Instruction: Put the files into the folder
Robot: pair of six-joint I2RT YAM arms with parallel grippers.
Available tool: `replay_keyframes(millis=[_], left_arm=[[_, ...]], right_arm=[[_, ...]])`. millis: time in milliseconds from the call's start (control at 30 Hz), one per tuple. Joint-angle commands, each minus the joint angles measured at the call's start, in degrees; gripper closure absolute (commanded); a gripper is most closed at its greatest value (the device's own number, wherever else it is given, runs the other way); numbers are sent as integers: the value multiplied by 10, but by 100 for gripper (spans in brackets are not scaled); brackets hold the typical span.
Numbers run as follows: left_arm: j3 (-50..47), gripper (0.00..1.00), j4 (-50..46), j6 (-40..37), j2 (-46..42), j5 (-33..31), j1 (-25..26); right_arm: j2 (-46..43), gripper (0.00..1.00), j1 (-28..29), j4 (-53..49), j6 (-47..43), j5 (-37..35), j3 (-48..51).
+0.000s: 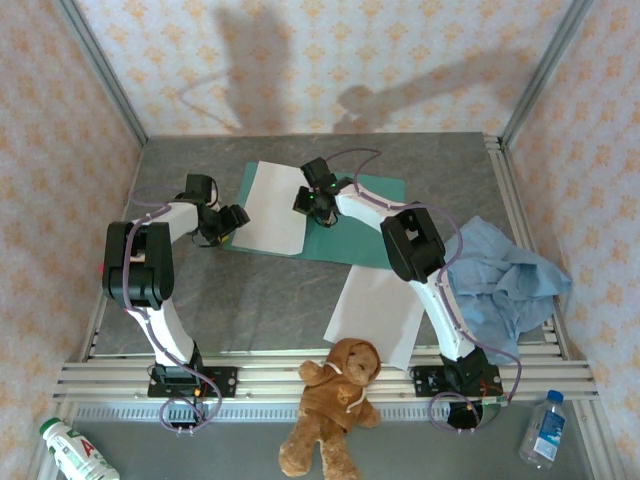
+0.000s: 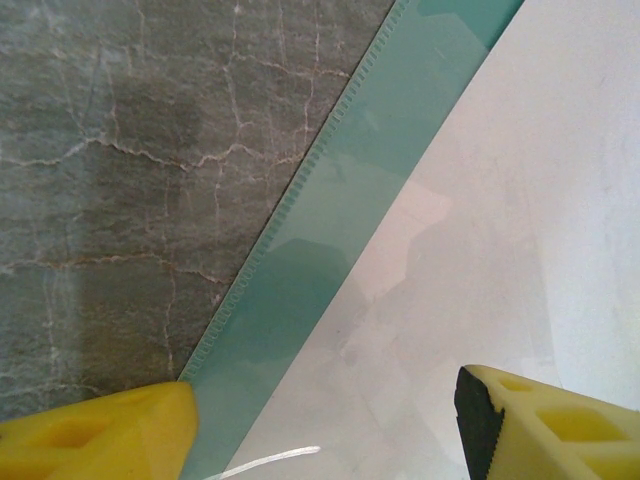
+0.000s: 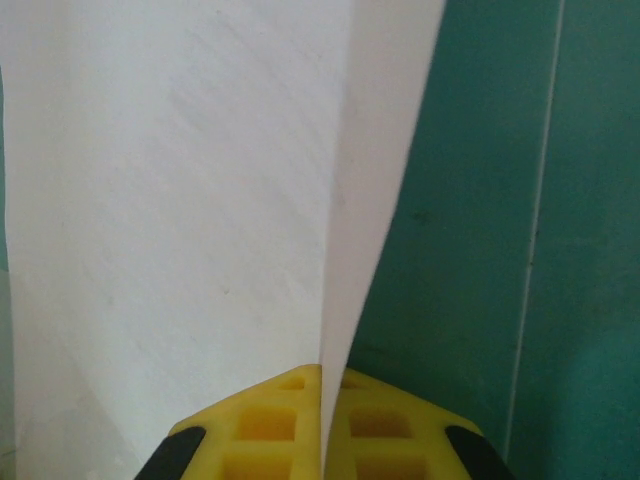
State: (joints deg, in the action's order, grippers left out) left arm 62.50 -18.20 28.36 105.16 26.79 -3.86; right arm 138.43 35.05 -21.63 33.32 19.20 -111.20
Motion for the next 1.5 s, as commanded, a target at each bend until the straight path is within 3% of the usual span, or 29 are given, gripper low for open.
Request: replay_keyframes(millis=[0,167,233,300,367,567,833,1067,1467], left_arm=[[-24,28,-29,-12,18,-9,-2],[-27,28,-28,-12,16,-8,-2],[-26,28,-30,-12,17,-8,-2],[-26,28,-29,-12,17,-6,-2],[-26,28,-31,-12,16,-6,-2],[-26,28,-31,-13,18,-7,-2],[-26,28,-31,-13,16,-7,-2],[-28,29,-29,-12,17,-5,-2],[-32,28,-27,-14,15,-1,-2]], right_arm=[[-12,100,-10,-6,-18,-34,7],[-9,100,-13,19,-16,-12,14],[-8,94,-13,18,-14,-6,13],[-13,78,-13,26,-11,3,20],[-18,70,-16,28,-11,11,26],[-39,65,-26,39,-8,38,45],[-65,67,-31,39,-11,57,67],[-53,81,-31,45,-3,57,74],[-37,93,-30,67,16,46,64]])
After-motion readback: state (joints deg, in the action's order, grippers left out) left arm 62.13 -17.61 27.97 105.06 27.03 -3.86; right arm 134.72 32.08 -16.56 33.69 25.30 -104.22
